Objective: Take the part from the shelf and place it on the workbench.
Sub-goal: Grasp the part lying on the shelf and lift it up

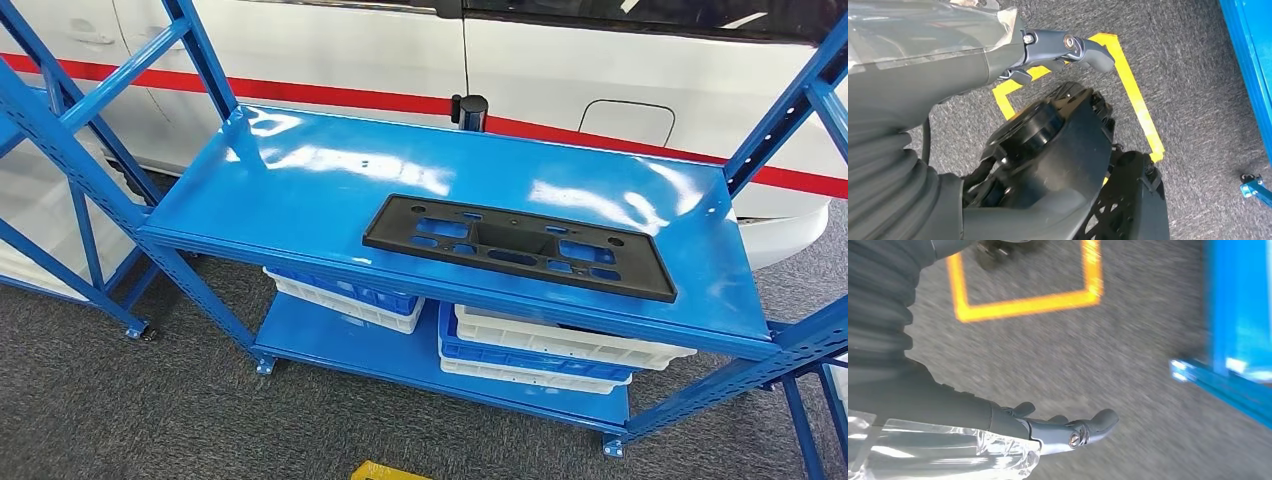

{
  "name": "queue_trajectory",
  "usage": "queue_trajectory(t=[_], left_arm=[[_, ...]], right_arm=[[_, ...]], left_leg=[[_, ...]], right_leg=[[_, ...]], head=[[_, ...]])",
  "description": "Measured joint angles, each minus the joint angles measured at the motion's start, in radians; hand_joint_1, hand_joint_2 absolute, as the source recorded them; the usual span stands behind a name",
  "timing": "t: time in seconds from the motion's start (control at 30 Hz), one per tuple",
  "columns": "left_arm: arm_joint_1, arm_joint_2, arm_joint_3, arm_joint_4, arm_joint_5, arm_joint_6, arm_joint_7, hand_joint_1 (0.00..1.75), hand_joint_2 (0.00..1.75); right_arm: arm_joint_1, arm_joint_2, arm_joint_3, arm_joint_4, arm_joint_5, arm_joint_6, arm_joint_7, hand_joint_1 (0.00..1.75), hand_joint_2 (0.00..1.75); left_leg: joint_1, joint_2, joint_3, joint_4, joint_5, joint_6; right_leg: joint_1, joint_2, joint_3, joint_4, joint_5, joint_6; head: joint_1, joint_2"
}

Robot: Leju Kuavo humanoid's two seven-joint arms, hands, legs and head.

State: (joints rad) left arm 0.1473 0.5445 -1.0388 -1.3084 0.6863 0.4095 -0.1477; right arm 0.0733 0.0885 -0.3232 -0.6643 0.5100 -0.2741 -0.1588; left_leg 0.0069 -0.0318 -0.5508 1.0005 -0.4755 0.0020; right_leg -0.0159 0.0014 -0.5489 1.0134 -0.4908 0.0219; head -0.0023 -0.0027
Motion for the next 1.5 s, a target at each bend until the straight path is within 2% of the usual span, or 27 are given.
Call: queue_trajectory(t=[0.37,0.93,1.23,1.5], left_arm=[[0.101,0.026,0.002,-0.139,-0.09,0.079,0.04,0.0,1.75],[0.294,0.026,0.12,-0.349,-0.341,0.172,0.15,0.0,1.75],[0.371,0.011,0.179,-0.442,-0.46,0.219,0.23,0.0,1.75],[0.379,-0.014,0.197,-0.456,-0.508,0.256,0.275,0.0,1.75]], right_arm=[[0.072,-0.061,0.159,-0.323,-0.049,-0.092,-0.062,0.0,1.75],[0.161,-0.151,0.388,-0.744,-0.049,-0.224,-0.124,0.0,1.75],[0.171,-0.191,0.534,-0.965,0.044,-0.283,-0.141,0.0,1.75],[0.196,-0.218,0.654,-1.17,0.197,-0.328,-0.139,0.0,1.75]], left_leg=[[0.0,0.0,0.0,0.0,0.0,0.0],[0.0,0.0,0.0,0.0,0.0,0.0],[0.0,0.0,0.0,0.0,0.0,0.0],[0.0,0.0,-0.001,0.0,0.0,0.0]], right_leg=[[0.0,0.0,0.0,0.0,0.0,0.0],[0.0,0.0,0.0,0.0,0.0,0.0],[0.0,0.0,0.0,0.0,0.0,0.0],[0.0,0.0,0.0,0.0,0.0,0.0]], head=[[0.0,0.0],[0.0,0.0],[0.0,0.0],[0.0,0.0]])
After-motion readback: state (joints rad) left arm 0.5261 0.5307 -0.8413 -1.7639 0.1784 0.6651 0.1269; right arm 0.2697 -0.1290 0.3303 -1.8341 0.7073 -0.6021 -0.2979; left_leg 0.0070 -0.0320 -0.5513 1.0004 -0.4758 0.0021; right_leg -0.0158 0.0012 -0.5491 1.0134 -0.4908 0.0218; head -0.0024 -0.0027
